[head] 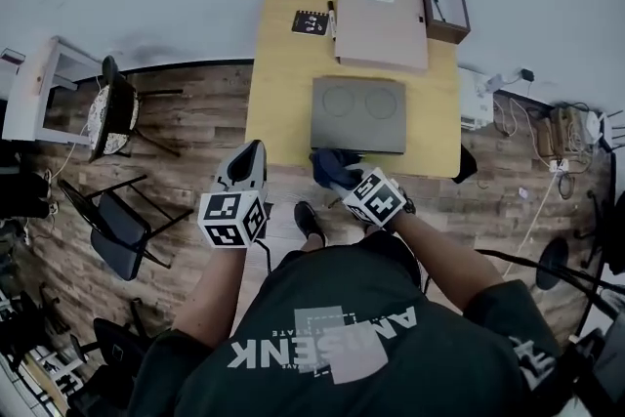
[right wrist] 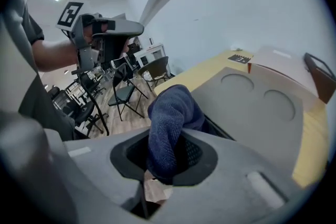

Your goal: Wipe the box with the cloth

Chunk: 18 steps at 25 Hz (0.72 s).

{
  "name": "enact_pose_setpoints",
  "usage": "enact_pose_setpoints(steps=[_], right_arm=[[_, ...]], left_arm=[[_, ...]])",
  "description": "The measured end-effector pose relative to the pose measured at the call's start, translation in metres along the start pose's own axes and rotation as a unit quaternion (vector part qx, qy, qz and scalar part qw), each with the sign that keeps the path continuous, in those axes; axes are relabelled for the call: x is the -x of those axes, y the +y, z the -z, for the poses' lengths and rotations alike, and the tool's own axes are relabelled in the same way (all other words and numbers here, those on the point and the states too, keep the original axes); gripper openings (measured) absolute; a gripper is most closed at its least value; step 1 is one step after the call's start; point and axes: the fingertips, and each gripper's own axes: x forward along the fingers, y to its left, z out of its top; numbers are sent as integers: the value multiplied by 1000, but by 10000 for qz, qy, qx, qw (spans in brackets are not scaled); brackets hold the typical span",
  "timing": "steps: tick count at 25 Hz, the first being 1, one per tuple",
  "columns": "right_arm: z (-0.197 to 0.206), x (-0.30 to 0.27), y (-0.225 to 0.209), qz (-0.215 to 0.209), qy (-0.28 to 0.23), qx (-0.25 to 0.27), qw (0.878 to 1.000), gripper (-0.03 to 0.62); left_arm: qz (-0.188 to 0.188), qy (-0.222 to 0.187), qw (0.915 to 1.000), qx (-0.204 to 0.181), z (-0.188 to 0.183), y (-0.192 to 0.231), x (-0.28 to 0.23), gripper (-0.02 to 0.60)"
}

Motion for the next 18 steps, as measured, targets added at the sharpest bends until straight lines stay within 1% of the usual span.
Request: enact_pose_setpoints(steps=[4, 7, 11, 14, 18], right_arm=[[-12, -39, 2, 64, 45, -155, 9998, 77], [-18, -61, 0, 113, 55, -262, 9996, 77], [-18, -78, -4, 104, 61, -595, 9982, 77], [-14, -81, -9, 194, 51, -697, 9974, 77], [-8, -75, -16, 214, -155, -1195, 9925, 77]], left_arm=[[-246, 68, 9997, -4, 6, 34, 20, 2], [-323, 145, 9994, 4, 13, 50, 28, 2], [-284, 237, 9993, -65, 19, 57, 28, 2], [-254, 241, 9992, -177, 17, 56, 23, 2], [-72, 246, 9991, -342, 12, 46, 13, 2]])
